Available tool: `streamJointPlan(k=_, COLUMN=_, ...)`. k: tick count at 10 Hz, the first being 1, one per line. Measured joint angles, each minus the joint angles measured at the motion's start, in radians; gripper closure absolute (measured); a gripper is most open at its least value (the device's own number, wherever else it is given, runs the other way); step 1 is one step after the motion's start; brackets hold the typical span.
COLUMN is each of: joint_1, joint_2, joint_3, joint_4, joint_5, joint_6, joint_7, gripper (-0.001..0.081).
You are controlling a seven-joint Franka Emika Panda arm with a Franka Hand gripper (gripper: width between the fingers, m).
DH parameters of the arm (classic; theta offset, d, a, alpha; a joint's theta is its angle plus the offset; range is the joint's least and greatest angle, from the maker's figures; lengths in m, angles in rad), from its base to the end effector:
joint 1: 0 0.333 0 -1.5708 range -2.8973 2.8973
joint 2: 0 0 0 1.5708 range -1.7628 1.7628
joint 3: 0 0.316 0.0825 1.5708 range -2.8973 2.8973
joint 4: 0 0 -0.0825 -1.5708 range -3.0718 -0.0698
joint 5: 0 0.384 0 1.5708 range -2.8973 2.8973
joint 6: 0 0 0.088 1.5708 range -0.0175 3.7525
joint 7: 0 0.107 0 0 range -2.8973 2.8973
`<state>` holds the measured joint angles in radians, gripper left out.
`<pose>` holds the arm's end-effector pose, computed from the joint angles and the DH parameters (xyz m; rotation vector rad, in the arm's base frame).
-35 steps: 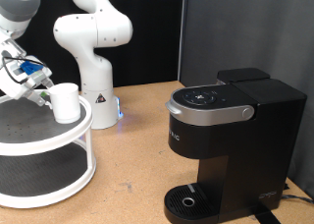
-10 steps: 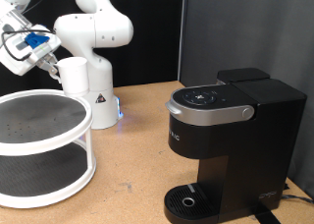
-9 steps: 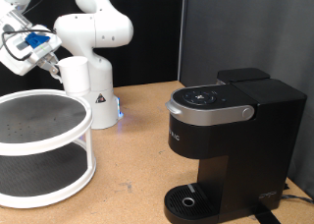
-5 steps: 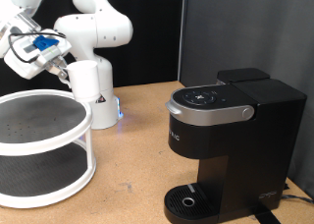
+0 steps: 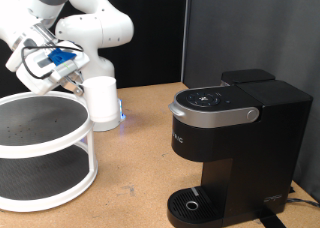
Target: Make a cup of coffee with the keurig machine
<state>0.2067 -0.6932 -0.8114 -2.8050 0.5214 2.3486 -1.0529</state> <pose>0.3129 -0.1671 0.3595 -2.3962 -0.2243 -0.7343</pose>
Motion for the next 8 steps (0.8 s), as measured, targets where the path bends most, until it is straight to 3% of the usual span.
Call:
streamJointPlan(k=3, joint_1=0.152, joint_2=0.076, joint_3=-0.031, joint_4=0.027, joint_5=0.108, joint_6=0.119, joint_7=-0.007, gripper=0.0737)
streamJointPlan(k=5, joint_1=0.216, joint_2=0.122, joint_3=-0.059, joint_4=0.05, joint_5=0.134, joint_6=0.135, joint_7=-0.01, gripper=0.0737)
streamJointPlan(k=8, joint_1=0.218, joint_2=0.119, joint_3=-0.07, joint_4=0.045, joint_5=0.133, joint_6=0.12, joint_7=-0.012, gripper=0.0737)
